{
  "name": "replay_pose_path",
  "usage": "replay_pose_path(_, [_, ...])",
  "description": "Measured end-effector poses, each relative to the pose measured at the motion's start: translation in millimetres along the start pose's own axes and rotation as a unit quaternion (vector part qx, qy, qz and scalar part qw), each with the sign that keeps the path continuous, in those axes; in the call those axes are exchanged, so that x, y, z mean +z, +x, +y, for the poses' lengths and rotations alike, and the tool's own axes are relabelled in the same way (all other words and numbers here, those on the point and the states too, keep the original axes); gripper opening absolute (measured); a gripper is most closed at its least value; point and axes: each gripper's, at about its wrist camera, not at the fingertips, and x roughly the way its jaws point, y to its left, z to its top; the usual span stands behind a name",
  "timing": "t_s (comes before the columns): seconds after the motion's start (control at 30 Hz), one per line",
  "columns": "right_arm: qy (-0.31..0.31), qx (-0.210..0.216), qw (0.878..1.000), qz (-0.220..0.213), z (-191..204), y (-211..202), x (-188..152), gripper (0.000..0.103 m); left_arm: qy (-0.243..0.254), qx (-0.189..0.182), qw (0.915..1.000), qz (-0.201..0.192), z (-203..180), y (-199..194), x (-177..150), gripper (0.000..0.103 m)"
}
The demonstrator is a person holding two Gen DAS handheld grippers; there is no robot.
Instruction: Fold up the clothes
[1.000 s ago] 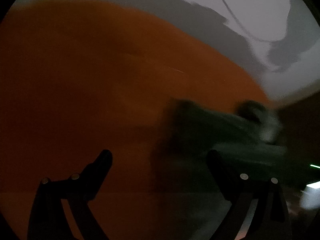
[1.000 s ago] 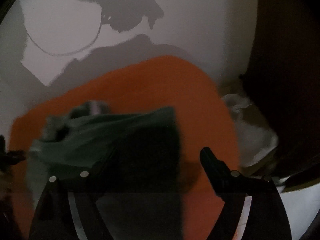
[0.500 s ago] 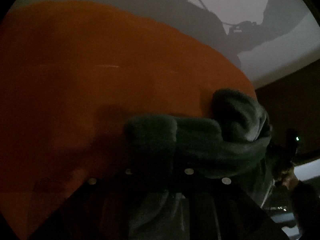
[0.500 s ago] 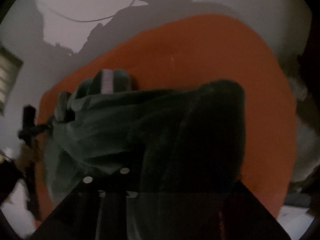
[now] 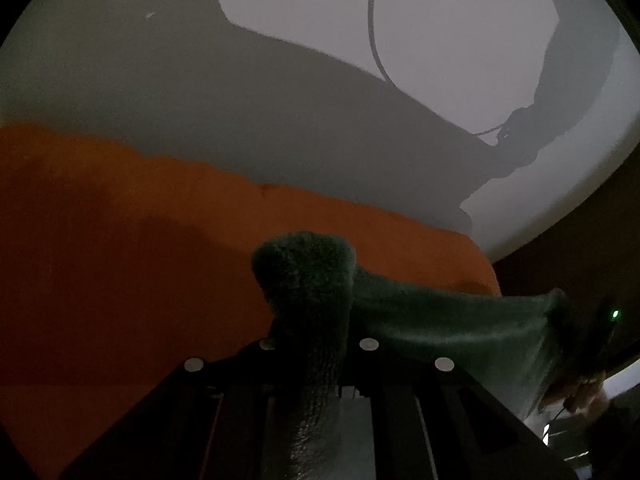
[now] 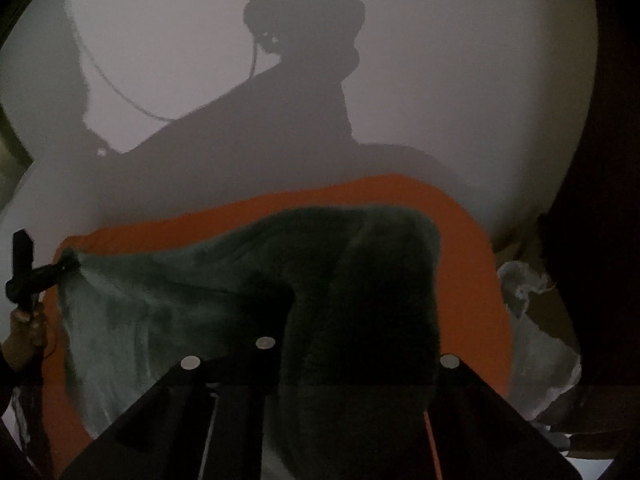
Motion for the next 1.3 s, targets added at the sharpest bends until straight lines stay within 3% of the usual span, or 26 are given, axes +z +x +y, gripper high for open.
replay_pose_path(0.03, [0.01,-0.003,1.0,0.007,-2.2,9.0,0.2,0.009,-0.003,0.008,0.9999,0.014,0.9,10.4,-0.9,0.011])
replay_pose_path(0.17, [0.064,-0.018,0.991,0.114,-13.2,61.6,-26.3,0.012,-0.042,0.056,0.991,0.114,21.8,63.2,-18.5,0.019])
replay_pose_path(0.23, [0.072,-0.031,0.985,0.153,-18.1,73.9,-44.1,0.016,-0.062,0.058,0.987,0.136,33.2,68.6,-36.0,0.022])
replay_pose_path(0.3, [0.071,-0.046,0.986,0.141,-19.1,64.4,-49.7,0.049,-0.081,0.066,0.9839,0.145,45.5,62.5,-47.2,0.036])
replay_pose_path(0.37, [0.094,-0.064,0.986,0.123,-28.0,40.9,-53.2,0.063,-0.107,0.075,0.9826,0.132,63.5,40.0,-52.0,0.054])
replay_pose_path(0.5, [0.132,-0.034,0.99,0.034,-43.0,-35.6,-67.3,0.065,-0.12,0.092,0.9874,0.047,95.1,-37.5,-66.8,0.057])
replay_pose_path(0.57, [0.122,-0.024,0.992,0.031,-46.0,-45.5,-75.1,0.065,-0.104,0.121,0.9867,0.029,94.7,-67.0,-90.4,0.062])
replay_pose_path(0.63, [0.104,-0.02,0.993,0.046,-48.7,-44.4,-82.2,0.065,-0.1,0.119,0.9869,0.044,95.0,-74.1,-111.1,0.063])
replay_pose_path(0.73, [0.098,-0.018,0.993,0.064,-40.5,-0.8,-58.2,0.065,-0.12,0.098,0.9846,0.081,82.5,-51.4,-128.9,0.063])
replay_pose_path(0.83, [0.14,0.0,0.987,0.083,-42.1,45.3,-21.3,0.063,-0.12,0.093,0.9846,0.088,61.4,-18.6,-128.3,0.063])
replay_pose_path(0.87, [0.154,0.001,0.985,0.084,-41.2,57.5,-11.4,0.033,-0.119,0.093,0.9846,0.087,54.2,-6.6,-124.0,0.063])
replay_pose_path(0.9, [0.162,0.001,0.984,0.071,-40.0,62.8,-2.2,0.011,-0.117,0.091,0.9853,0.085,47.8,4.0,-119.6,0.063])
replay_pose_path(0.93, [0.167,-0.001,0.984,0.058,-37.4,64.9,6.1,0.008,-0.112,0.086,0.9869,0.079,42.4,12.5,-115.2,0.063])
replay_pose_path(0.97, [0.161,0.001,0.986,0.038,-31.2,59.0,14.2,0.008,-0.106,0.081,0.9887,0.069,36.7,19.2,-111.4,0.053])
replay_pose_path(1.0, [0.147,0.011,0.989,0.004,-22.1,48.6,24.6,0.008,-0.1,0.073,0.9909,0.054,30.1,21.9,-109.1,0.035])
replay_pose_path(1.03, [0.128,0.013,0.991,-0.027,-12.3,36.8,33.0,0.008,-0.096,0.067,0.9922,0.043,24.5,21.5,-107.6,0.007])
replay_pose_path(1.13, [0.095,-0.018,0.993,-0.066,1.2,17.3,42.6,0.007,-0.102,0.081,0.9914,-0.011,18.0,-2.2,-102.5,0.007])
replay_pose_path(1.23, [0.087,-0.07,0.994,-0.017,-5.9,35.4,40.6,0.007,-0.11,0.1,0.9881,-0.038,25.7,-27.8,-120.4,0.007])
replay_pose_path(1.3, [0.074,-0.075,0.994,0.032,-4.8,56.7,31.8,0.014,-0.12,0.112,0.9855,-0.041,35.8,-38.2,-132.5,0.007])
